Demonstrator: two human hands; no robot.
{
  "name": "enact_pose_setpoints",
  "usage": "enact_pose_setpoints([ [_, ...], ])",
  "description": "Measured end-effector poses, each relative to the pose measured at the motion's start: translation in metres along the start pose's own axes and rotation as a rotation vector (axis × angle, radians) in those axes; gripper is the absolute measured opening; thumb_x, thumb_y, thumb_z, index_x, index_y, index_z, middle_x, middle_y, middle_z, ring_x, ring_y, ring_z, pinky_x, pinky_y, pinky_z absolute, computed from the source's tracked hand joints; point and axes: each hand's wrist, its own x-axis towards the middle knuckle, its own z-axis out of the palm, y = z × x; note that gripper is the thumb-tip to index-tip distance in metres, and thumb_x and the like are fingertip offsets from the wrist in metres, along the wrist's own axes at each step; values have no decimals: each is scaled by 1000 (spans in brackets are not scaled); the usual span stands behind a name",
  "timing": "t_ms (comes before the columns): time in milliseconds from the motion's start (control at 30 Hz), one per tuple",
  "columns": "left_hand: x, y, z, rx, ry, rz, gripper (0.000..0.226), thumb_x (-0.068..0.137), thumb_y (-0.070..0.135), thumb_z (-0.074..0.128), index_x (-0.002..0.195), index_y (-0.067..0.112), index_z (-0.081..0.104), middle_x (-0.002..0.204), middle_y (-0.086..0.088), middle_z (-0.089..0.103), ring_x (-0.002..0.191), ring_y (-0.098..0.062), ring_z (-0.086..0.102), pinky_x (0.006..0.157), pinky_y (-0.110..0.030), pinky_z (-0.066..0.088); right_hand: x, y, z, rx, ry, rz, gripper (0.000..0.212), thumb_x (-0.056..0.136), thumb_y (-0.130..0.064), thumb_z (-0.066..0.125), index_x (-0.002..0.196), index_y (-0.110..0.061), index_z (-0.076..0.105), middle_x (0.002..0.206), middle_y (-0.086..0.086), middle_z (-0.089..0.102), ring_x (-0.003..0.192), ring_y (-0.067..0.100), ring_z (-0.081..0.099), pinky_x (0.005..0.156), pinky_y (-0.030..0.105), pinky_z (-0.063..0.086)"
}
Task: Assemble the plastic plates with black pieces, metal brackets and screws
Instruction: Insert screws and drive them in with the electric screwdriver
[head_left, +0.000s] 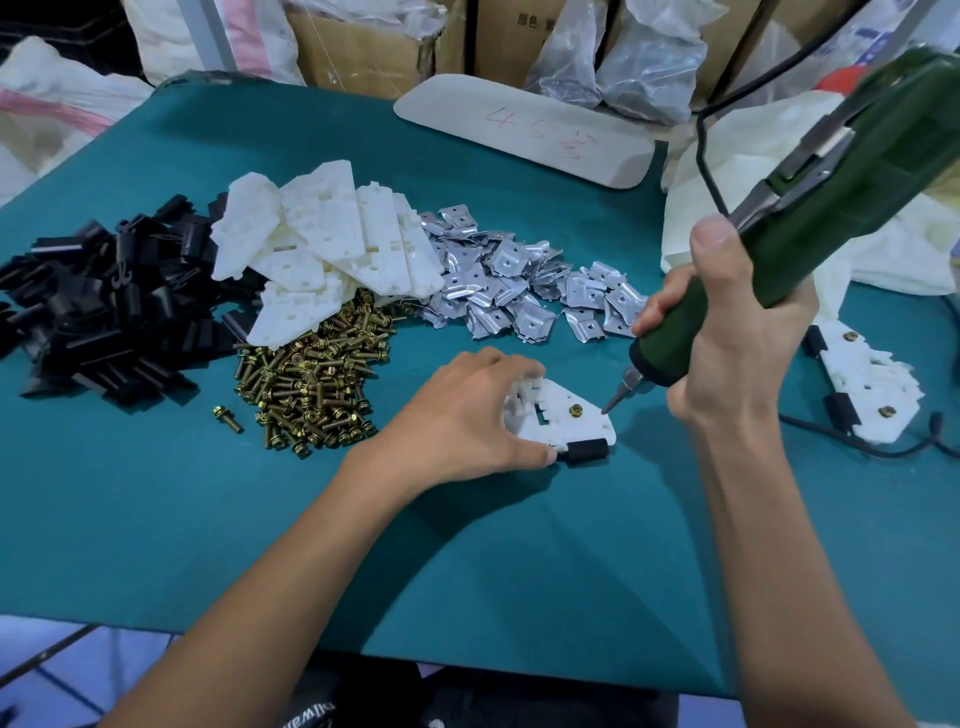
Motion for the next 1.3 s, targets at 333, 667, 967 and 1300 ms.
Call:
enact_pose_setpoints([
  [333, -14, -4, -9, 194, 212, -255, 47, 85, 72, 57, 80, 25, 51, 78, 1, 64, 77, -28, 62, 65, -36, 48, 0, -8, -2, 32, 0, -1, 37, 81, -35, 80, 84, -9, 52, 53, 6, 51, 41, 25, 47, 47, 30, 45],
  [667, -8, 15, 23, -135, 246, -157, 70, 85, 74, 51, 134, 25, 42, 129, 3, 53, 119, -20, 50, 98, -36, 41, -3, -9, 4, 24, -1, -3, 30, 80, -35, 79, 74, -18, 55, 54, 6, 51, 40, 25, 47, 47, 30, 44],
  [967, -10, 28, 48, 35, 189, -78, 81, 72, 76, 65, 131, 26, 41, 120, 7, 44, 117, -19, 39, 101, -37, 35, 4, 4, 8, -34, -20, -20, 33, 80, -32, 81, 81, -11, 55, 60, 9, 53, 40, 24, 50, 45, 28, 44],
  [1300, -11, 30, 47, -31, 198, -75, 83, 71, 70, 72, 132, 23, 44, 120, 5, 46, 117, -20, 45, 99, -33, 39, 0, 13, 11, -17, 5, 16, 23, 80, -26, 75, 67, -32, 59, 56, 9, 49, 40, 24, 47, 46, 31, 45],
])
